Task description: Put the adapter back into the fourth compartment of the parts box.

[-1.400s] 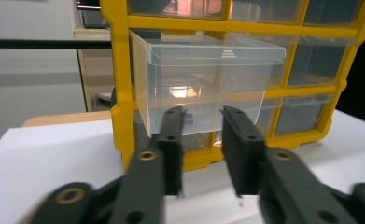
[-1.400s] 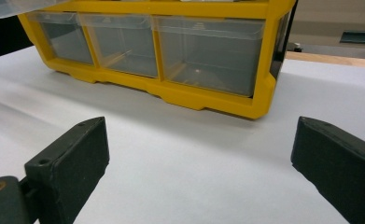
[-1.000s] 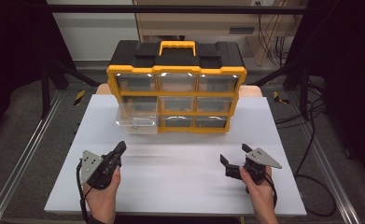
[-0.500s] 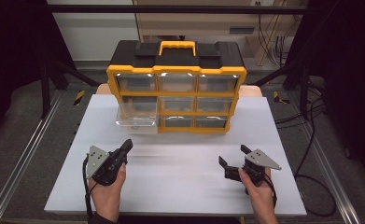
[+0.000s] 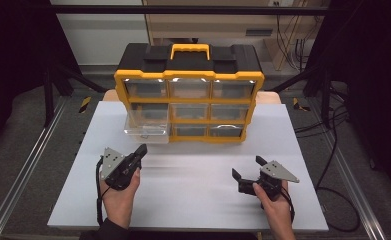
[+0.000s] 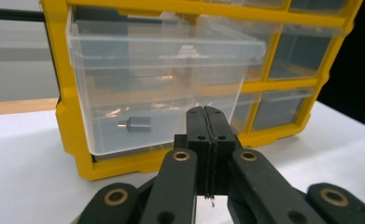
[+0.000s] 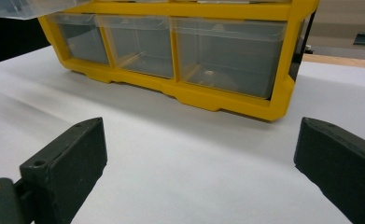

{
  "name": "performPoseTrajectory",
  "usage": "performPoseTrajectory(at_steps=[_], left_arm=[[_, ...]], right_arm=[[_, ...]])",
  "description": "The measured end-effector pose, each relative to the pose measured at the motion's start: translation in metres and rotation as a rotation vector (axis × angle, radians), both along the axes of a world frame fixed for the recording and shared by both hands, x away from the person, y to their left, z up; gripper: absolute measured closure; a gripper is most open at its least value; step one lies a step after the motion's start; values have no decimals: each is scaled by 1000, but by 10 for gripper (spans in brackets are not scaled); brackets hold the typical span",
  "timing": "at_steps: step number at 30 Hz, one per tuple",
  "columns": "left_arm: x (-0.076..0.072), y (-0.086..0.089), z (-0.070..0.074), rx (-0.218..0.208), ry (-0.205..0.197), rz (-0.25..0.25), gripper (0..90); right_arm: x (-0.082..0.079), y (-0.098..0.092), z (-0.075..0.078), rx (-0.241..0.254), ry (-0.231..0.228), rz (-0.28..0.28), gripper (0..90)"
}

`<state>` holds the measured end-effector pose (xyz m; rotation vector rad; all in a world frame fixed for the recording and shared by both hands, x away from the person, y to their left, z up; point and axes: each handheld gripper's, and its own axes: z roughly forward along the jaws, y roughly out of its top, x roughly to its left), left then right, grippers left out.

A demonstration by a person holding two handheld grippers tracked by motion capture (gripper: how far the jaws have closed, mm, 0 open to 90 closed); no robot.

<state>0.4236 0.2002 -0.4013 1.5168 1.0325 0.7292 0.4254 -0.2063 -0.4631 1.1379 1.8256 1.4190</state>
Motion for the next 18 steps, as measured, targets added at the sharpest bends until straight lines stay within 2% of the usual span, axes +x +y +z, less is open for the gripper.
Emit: performPoseTrajectory(at_steps=[2,4,7,11,18], left_arm=[[5,1,-3,3,17,11,900],[8,1,-5,14,20,26,900],[12,1,-6,10,26,41,900],[13,0,-6,18,15,54,900],[18,3,-6,3,27,66,900]], right_arm=[[0,1,1,3,-4,2,28],[0,2,1,6,-6,3,28],[-1,2,0,3,-1,9,28],[-1,2,0,3,1,9,27],[0,4,1,9,1,1,28]])
